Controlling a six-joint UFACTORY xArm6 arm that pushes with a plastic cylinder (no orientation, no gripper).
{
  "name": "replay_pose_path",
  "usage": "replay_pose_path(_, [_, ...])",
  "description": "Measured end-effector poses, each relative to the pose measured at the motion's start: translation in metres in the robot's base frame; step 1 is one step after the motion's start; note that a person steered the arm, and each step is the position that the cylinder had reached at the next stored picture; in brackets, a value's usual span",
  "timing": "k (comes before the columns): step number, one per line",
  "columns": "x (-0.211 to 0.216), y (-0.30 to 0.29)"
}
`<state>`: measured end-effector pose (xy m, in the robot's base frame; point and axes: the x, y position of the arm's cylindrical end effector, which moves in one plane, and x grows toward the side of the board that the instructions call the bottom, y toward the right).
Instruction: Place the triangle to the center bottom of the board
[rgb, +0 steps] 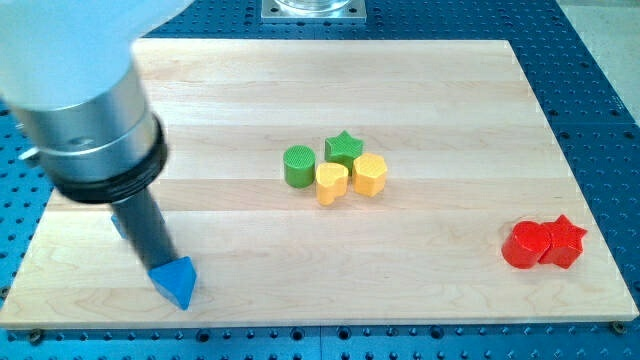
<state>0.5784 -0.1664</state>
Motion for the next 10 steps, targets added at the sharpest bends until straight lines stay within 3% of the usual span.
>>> replay_pose_path(2, [0.037,-0.04])
replay_pose_path(4, [0.001,0.053])
replay_pose_path(6, [-0.011,0.084])
replay_pose_path(8, [-0.013,0.196])
replay_pose_path(10, [-0.021,0.172])
